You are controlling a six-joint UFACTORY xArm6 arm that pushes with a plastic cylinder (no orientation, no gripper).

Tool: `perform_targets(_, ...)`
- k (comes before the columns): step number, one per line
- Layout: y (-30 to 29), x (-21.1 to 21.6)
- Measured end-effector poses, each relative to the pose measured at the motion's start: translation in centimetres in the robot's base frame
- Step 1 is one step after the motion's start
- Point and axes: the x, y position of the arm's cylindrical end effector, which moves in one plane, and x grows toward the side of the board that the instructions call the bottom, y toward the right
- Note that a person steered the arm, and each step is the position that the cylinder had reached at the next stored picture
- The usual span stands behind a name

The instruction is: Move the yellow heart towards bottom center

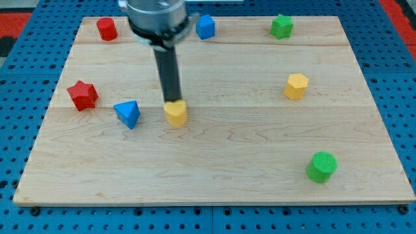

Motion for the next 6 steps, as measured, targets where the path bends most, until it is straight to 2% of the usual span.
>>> perform_targets(1,1.1,5.3)
perform_targets(2,1.1,2.9)
perform_targets(3,1.9,5.5)
perform_targets(4,1.6,10.5)
perform_targets(5,2.1,10.0)
perform_targets(6,7.0,11.9)
